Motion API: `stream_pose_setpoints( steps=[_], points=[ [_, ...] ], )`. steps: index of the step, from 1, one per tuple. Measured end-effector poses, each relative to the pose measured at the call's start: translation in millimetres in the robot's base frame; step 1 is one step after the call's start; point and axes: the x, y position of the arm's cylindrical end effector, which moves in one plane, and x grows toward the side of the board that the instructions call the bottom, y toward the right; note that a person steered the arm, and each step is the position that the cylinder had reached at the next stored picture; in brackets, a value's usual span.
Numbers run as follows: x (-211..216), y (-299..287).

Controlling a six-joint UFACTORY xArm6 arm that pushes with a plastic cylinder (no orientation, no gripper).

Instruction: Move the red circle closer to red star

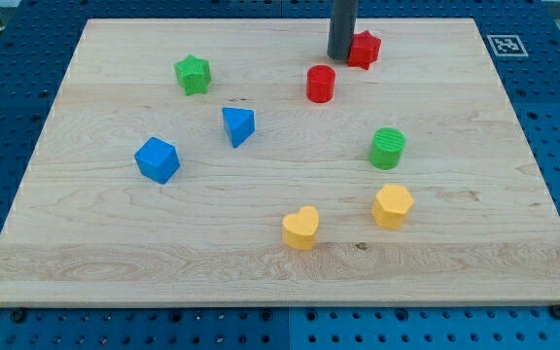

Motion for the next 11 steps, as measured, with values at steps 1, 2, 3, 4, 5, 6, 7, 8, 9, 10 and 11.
stream_pose_setpoints(
  steps=[1, 2, 3, 4, 5, 6, 7, 8, 9, 10, 11],
  points=[
    [4.8, -60.6],
    [34.7, -99.4],
    [75.9, -80.4],
    [79.5, -62.9],
    [77.1, -36.0],
    [77.1, -7.6],
    [82.1, -0.1],
    [113.4, -0.1],
    [113.4, -0.1],
    [113.4, -0.1],
    [113.7, 13.7]
  ],
)
